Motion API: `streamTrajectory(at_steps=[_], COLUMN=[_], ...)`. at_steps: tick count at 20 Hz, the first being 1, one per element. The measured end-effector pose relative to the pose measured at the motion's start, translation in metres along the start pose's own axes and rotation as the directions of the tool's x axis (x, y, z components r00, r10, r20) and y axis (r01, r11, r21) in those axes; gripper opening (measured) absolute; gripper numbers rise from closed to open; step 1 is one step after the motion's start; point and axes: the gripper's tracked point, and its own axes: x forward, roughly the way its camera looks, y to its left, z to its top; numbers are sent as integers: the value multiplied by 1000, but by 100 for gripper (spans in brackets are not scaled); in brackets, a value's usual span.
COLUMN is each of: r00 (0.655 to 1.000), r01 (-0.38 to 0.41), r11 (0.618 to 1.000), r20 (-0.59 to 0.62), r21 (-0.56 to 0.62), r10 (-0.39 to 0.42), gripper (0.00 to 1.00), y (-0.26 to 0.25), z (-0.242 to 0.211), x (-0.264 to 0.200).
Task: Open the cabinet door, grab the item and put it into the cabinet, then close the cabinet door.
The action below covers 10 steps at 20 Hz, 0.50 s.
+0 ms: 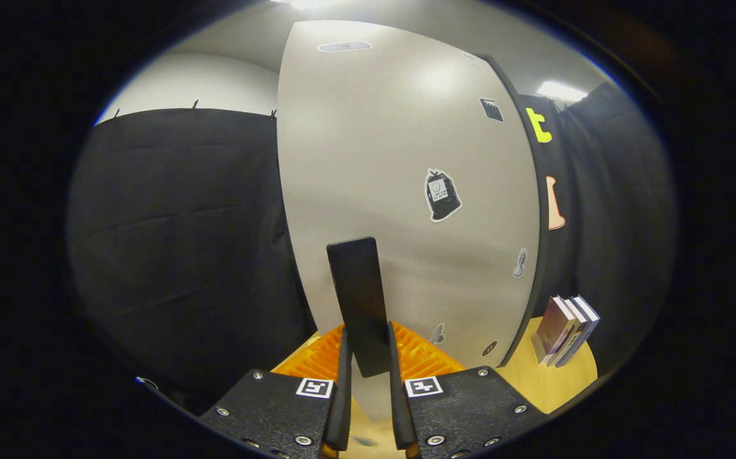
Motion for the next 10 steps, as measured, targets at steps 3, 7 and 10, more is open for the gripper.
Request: streamTrajectory(at_steps=[3, 7, 10], r00=[1000, 1000, 1000], r01=[4, 15, 24], r11=[1000, 998, 995], r20=[4, 7, 13], r21=[20, 59, 98], r10=[-4, -15, -25], gripper=[26, 24, 20], y=[-5, -11, -15], z=[-2, -4, -4], x=[-1, -4, -7])
